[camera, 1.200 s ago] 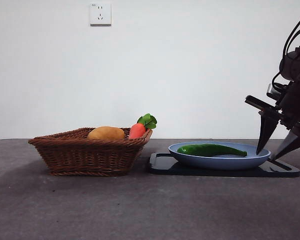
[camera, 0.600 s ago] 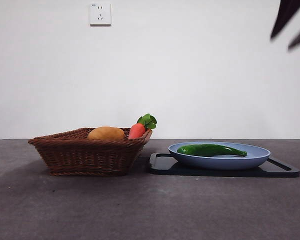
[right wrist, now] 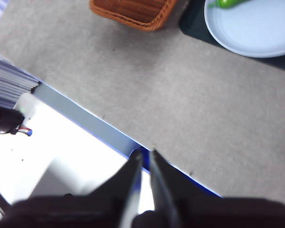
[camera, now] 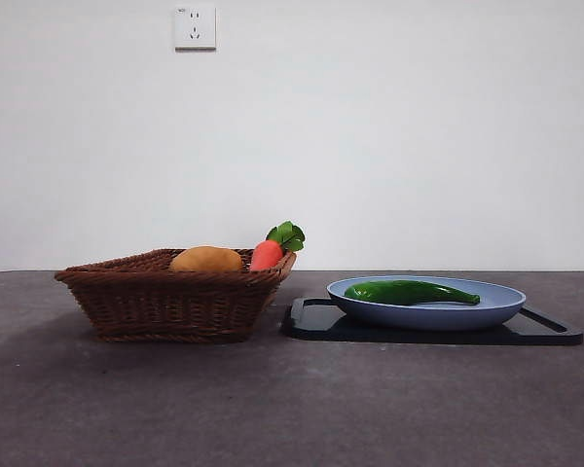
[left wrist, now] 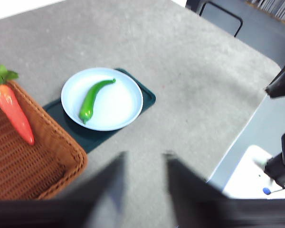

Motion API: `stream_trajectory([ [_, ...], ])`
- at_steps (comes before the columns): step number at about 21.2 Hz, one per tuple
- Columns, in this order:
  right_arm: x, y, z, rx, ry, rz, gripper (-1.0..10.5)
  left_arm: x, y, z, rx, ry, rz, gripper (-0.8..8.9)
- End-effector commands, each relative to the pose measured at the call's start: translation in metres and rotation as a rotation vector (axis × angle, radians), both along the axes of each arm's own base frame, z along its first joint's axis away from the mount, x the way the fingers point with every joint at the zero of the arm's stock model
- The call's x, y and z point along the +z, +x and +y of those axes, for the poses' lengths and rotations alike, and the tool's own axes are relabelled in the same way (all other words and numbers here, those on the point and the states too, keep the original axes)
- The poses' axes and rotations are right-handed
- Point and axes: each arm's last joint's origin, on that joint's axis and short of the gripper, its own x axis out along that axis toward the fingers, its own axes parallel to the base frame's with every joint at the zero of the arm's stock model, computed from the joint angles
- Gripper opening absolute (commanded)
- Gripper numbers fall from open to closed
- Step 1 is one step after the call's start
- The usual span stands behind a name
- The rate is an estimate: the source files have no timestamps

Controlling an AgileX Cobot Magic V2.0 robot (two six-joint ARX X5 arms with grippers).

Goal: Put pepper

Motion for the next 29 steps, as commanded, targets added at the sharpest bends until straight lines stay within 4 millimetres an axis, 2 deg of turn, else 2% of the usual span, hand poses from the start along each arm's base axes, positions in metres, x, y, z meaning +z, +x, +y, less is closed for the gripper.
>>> stream_trajectory([
  [1,0.004,-0.003,0.0,0.035,-0.012,-0.025,0.1,0.003,-0.001,-0.001,-0.018,0.005,-0.009,0.07],
  [16,0.004,-0.002,0.0,0.007,0.0,-0.005,0.1,0.004,-0.001,-0.002,-0.017,-0.003,-0.016,0.08],
  [18,0.004,-0.002,0.0,0.007,-0.001,-0.005,0.1,0.005,0.001,0.0,0.0,0.037,-0.077,0.08],
  [21,0.004,-0.002,0.0,0.007,0.0,-0.005,0.1,0.015,0.01,0.018,0.205,0.058,-0.23,0.08],
  [24,0.004,-0.002,0.0,0.007,-0.001,-0.005,0.1,0.021,0.008,0.05,0.373,-0.04,-0.443,0.08],
  [26,0.004,-0.002,0.0,0.007,-0.001,-0.005,0.1,0.009,0.002,0.072,0.507,-0.123,-0.595,0.08],
  [29,0.004,-0.002,0.0,0.007,0.0,-0.005,0.1,-0.019,-0.01,0.096,0.672,-0.18,-0.77,0.08],
])
